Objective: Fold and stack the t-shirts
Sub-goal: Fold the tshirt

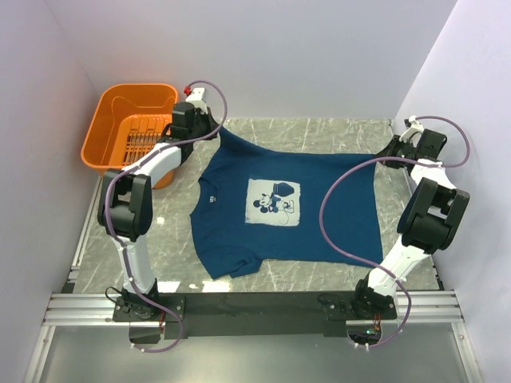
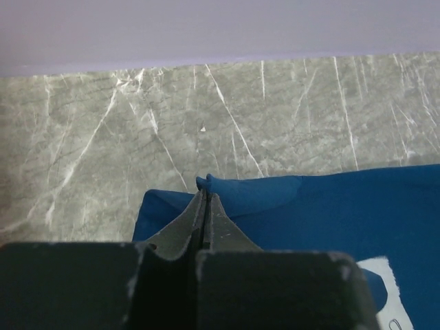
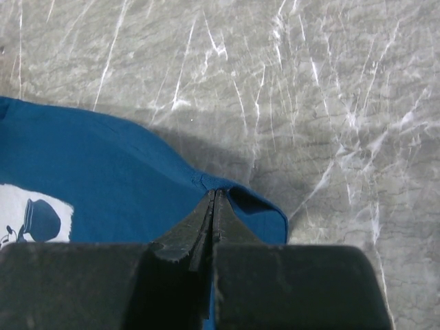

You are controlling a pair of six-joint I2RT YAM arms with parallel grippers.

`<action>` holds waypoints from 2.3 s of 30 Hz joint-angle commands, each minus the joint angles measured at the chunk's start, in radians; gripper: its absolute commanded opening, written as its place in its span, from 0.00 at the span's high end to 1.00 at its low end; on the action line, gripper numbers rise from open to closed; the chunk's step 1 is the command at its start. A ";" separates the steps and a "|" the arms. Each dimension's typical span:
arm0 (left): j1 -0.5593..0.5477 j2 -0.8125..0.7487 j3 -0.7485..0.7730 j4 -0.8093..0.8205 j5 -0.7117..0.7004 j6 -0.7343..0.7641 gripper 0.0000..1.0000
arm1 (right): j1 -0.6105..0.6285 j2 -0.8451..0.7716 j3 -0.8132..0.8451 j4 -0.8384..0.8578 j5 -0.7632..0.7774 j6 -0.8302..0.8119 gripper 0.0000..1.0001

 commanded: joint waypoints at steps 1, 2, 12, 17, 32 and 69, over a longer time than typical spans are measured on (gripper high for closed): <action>0.005 -0.106 -0.040 0.074 0.019 0.018 1.00 | -0.012 -0.059 -0.014 -0.007 -0.015 -0.021 1.00; 0.007 -0.115 -0.051 0.074 0.017 0.018 1.00 | -0.015 -0.059 -0.014 -0.008 -0.013 -0.021 1.00; 0.007 -0.269 -0.238 0.114 0.028 -0.007 0.99 | -0.020 -0.037 -0.008 -0.018 0.011 -0.016 1.00; 0.007 -0.320 -0.288 0.111 0.028 -0.002 0.99 | -0.020 -0.046 -0.008 -0.024 0.016 -0.016 1.00; 0.007 -0.367 -0.341 0.097 0.027 0.002 1.00 | -0.072 -0.123 -0.090 0.004 -0.059 -0.019 1.00; -0.037 -0.525 -0.553 0.082 -0.032 0.005 0.99 | -0.093 -0.017 -0.049 -0.131 -0.010 -0.085 1.00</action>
